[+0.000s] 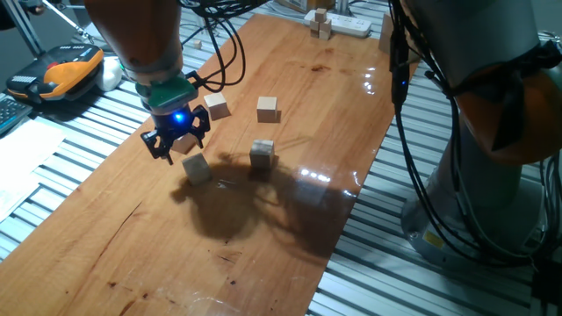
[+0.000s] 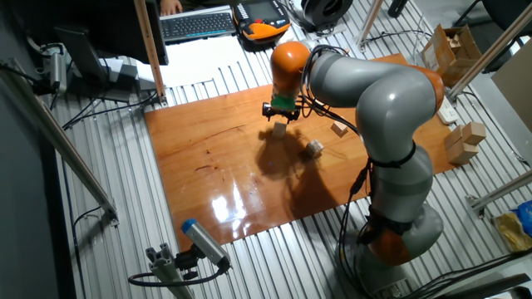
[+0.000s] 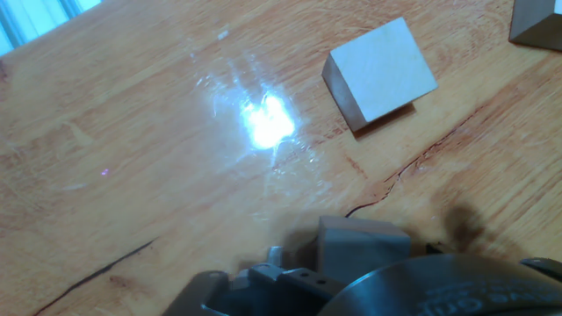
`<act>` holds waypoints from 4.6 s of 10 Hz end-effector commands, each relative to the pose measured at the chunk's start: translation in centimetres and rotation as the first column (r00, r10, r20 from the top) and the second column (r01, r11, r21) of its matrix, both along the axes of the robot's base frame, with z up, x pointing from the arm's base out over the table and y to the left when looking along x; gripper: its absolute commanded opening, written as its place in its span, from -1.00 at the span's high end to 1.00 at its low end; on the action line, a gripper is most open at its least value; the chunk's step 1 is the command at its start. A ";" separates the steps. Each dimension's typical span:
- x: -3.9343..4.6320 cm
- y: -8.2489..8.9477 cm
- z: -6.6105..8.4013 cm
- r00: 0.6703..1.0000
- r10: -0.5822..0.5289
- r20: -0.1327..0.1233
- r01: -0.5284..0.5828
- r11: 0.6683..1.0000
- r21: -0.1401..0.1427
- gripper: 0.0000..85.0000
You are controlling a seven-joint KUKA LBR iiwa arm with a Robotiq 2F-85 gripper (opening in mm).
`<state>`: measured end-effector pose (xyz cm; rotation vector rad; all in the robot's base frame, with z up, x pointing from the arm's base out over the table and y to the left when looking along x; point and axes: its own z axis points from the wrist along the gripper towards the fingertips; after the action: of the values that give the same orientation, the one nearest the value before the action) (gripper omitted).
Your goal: Stack the blocks in a vertical line of five
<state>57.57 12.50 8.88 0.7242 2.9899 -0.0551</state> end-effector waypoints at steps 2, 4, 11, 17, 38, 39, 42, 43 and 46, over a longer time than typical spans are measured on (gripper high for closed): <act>0.00 -0.2 -0.5 1.000 0.004 0.003 -0.005 1.000 0.005 -1.00; 0.02 -0.1 -1.0 1.000 0.005 0.005 -0.005 1.000 0.005 -1.00; 0.08 0.0 -2.2 1.000 -0.008 0.006 0.008 1.000 -0.007 -1.00; -0.77 0.0 -3.4 1.000 0.000 0.018 0.000 1.000 -0.004 -0.60; -0.98 -0.6 -4.4 1.000 -0.022 0.017 0.023 1.000 -0.015 -0.60; -0.99 -0.6 -4.4 1.000 -0.022 0.016 0.023 1.000 -0.014 -0.60; -1.02 -0.7 -4.4 1.000 -0.021 0.015 0.021 1.000 -0.010 -0.60; -1.02 -0.7 -4.5 1.000 -0.019 0.015 0.019 1.000 -0.009 -0.20; -1.07 -0.7 -4.4 1.000 -0.013 0.014 0.013 1.000 -0.010 -0.20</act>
<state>56.50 11.81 4.47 0.7397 2.9697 -0.0654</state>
